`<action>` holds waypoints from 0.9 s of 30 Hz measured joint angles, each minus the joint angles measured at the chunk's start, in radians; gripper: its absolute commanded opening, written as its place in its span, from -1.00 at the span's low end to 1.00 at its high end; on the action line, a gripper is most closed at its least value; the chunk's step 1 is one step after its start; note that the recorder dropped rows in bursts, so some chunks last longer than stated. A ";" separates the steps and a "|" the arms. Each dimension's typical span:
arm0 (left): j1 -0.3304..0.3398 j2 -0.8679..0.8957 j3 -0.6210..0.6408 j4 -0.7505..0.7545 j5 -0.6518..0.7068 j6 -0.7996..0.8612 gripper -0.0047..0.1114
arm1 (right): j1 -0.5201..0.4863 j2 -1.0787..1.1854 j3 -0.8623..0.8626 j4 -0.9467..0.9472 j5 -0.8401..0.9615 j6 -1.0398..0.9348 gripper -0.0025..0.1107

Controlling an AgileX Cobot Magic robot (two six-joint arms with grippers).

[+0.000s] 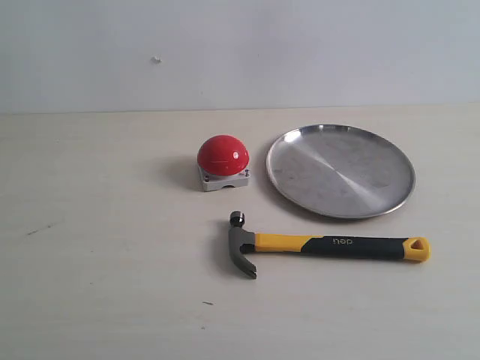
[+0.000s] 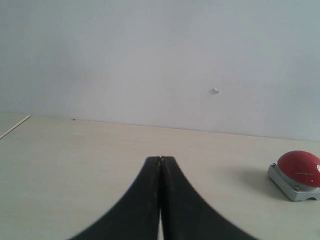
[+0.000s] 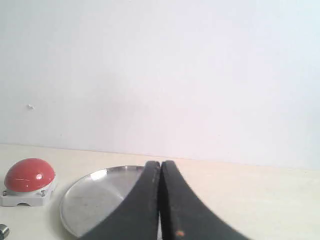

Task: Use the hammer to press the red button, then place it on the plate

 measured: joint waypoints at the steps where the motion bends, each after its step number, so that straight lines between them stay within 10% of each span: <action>1: 0.000 0.000 0.000 0.000 0.000 0.000 -0.92 | 0.000 0.000 0.000 0.000 0.000 0.000 -0.96; 17: 0.000 0.000 0.000 0.000 0.000 0.000 -0.92 | 0.000 -0.001 0.000 0.000 -0.152 0.013 -0.96; 27: 0.000 0.000 0.000 0.000 0.000 0.000 -0.92 | 0.000 -0.002 0.000 0.000 -0.487 0.468 -0.96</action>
